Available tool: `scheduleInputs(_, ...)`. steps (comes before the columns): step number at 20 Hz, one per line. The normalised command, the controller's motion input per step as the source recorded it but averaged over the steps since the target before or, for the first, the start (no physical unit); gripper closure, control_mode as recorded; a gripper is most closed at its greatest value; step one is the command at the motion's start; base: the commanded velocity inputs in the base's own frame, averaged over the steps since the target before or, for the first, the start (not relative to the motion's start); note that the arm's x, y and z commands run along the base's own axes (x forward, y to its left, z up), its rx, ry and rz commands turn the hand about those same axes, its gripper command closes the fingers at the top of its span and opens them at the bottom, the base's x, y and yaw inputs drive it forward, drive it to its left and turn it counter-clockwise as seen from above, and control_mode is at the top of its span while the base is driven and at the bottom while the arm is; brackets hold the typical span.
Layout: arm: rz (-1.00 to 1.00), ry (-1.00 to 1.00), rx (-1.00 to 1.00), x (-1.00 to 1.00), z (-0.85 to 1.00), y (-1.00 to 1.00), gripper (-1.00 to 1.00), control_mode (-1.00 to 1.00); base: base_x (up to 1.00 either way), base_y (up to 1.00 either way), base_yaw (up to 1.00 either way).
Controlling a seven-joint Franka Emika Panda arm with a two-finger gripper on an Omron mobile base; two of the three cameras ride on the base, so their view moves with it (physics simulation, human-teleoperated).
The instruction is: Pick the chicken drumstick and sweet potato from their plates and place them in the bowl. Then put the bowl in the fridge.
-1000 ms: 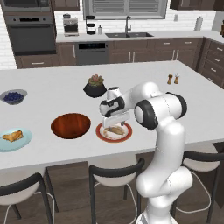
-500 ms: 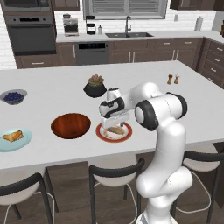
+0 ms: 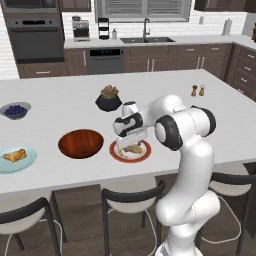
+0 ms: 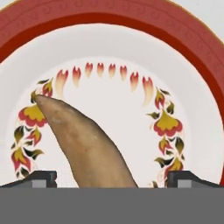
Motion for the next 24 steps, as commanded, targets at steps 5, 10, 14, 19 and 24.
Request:
scheduleInputs(5, 0.11, 0.00, 0.00, 0.00, -0.30, -0.01, -1.00, -1.00, 0.00, 0.00, 0.00)
scheduleInputs(10, 0.07, 0.00, 0.00, 0.00, -0.23, 0.00, 1.00, -1.00, 0.00, 0.00, 0.00)
scheduleInputs(14, 0.00, 0.00, 0.00, 0.00, 0.00, 0.00, 1.00, -1.00, 0.00, 0.00, 0.00)
scheduleInputs(19, 0.00, 0.00, 0.00, -0.01, 0.14, -0.03, 1.00, -1.00, 0.00, 0.00, 0.00)
scheduleInputs(24, -0.04, 0.00, 0.01, -0.27, 0.49, -0.48, 1.00, -1.00, 0.00, 0.00, 0.00)
